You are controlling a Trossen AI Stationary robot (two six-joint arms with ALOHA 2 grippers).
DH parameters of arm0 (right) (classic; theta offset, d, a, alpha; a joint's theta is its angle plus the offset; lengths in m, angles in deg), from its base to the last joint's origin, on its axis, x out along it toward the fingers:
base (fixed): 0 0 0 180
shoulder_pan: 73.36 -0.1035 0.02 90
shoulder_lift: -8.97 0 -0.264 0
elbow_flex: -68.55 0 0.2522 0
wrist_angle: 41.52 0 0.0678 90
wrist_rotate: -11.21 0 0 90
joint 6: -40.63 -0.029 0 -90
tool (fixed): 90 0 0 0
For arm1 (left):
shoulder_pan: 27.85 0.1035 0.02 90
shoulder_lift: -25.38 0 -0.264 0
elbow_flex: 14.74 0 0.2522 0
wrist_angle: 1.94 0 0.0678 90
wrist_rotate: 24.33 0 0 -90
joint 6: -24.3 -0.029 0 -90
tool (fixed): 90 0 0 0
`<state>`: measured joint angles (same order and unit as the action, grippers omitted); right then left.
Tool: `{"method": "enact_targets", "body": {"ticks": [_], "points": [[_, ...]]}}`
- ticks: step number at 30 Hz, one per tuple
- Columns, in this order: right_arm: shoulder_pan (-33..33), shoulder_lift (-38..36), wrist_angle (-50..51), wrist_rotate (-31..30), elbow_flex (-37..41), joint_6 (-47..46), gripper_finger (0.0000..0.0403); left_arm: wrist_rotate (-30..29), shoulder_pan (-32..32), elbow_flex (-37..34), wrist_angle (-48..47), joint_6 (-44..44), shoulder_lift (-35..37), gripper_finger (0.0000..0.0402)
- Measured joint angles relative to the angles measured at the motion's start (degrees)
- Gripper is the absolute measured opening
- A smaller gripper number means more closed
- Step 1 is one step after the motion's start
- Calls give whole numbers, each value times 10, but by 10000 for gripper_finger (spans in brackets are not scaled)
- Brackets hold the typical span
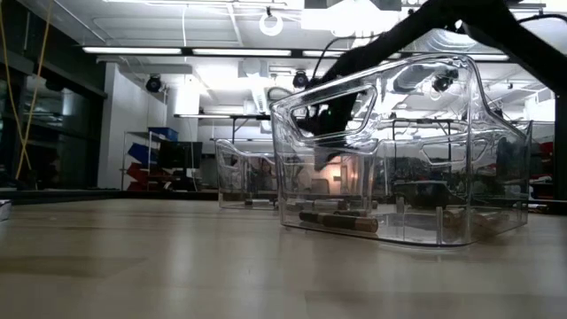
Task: Sort batteries
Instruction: Put the silver battery into the top transparent bin
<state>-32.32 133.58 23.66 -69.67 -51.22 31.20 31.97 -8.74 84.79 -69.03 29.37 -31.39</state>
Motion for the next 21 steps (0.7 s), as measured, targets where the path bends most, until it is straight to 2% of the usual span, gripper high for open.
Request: {"method": "enact_targets", "body": {"ticks": [3,7,16,21], "points": [[9,-16,-3,-30,0,1,0,1,0,0,0,-7,0,0],[27,-8,25,-27,0,2,0,1,0,0,0,-8,-3,0],[36,1,25,-4,0,97,1,1,0,0,0,-8,-3,0],[34,18,67,9,0,158,29,1,0,0,0,-8,-3,0]]}}
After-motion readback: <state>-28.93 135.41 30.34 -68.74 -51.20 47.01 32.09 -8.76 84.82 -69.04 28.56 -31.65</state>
